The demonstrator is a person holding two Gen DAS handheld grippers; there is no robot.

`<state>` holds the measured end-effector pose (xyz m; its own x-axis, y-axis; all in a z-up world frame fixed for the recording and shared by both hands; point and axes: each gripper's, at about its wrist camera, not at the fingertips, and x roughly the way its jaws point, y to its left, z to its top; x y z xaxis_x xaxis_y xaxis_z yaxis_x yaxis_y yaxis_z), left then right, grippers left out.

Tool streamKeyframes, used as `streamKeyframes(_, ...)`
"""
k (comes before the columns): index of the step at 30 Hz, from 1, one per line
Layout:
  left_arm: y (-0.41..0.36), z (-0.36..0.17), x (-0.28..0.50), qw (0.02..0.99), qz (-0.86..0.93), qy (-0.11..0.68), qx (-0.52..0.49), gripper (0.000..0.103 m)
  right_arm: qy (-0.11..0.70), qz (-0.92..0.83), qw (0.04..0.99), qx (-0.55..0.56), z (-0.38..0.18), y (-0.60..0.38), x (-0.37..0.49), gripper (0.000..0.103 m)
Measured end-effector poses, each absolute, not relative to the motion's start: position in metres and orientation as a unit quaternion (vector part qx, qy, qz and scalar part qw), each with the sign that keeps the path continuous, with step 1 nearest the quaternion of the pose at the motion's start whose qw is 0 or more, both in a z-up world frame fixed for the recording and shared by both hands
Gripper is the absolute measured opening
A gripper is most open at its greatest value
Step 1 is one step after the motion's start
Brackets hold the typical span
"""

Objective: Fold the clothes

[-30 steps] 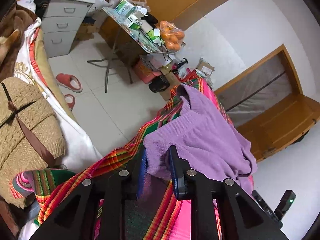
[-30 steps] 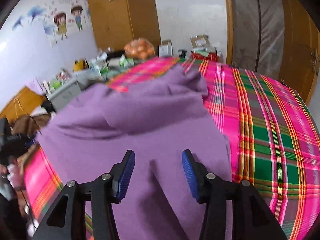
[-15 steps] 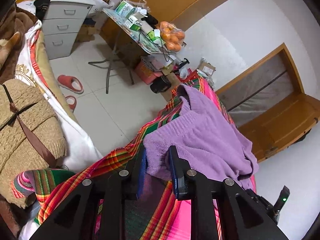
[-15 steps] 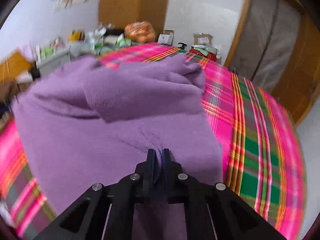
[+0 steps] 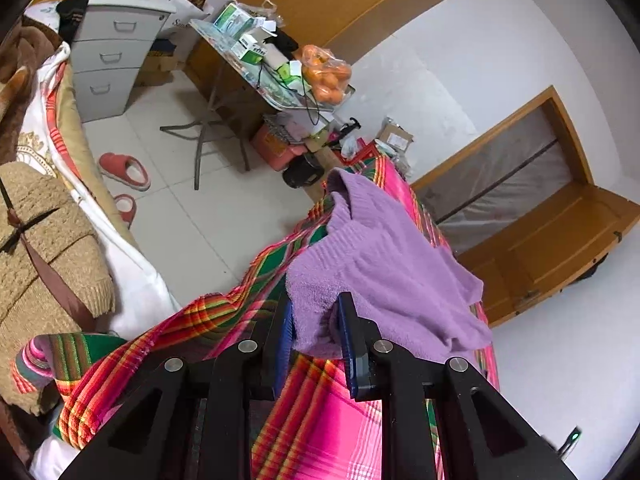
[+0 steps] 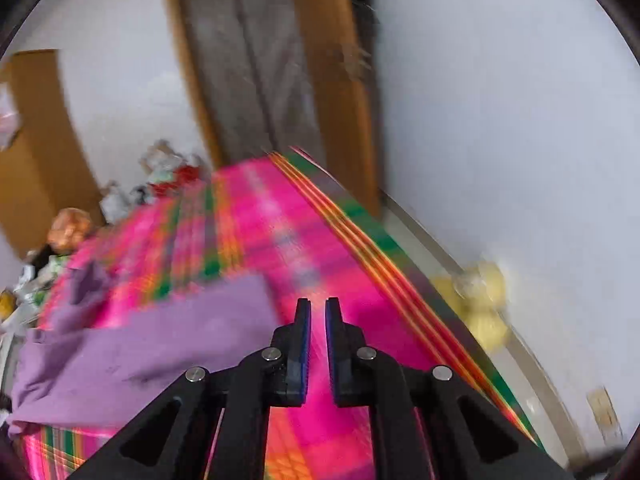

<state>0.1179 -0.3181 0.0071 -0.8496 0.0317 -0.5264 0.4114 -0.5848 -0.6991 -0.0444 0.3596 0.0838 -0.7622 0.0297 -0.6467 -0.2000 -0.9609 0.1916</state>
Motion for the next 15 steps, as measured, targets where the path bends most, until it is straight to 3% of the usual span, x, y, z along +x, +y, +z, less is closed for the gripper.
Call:
streamKeyframes(3,-0.318,0.008,0.118,0.110,-0.852,0.446,0.251,0.022,0.137,0.930,0.050,-0.338,0.080,0.360,-0.032,0.021)
streamKeyframes(8,-0.317,0.007,0.121,0.107,-0.850,0.452,0.247,0.022,0.092,0.939,-0.107,-0.312,0.102,0.285,-0.034,0.035)
streamKeyframes(15,-0.324,-0.003,0.126,0.093,-0.838,0.478,0.245,0.022,-0.011,0.900,-0.289,-0.326,0.108,0.138,-0.057,0.039)
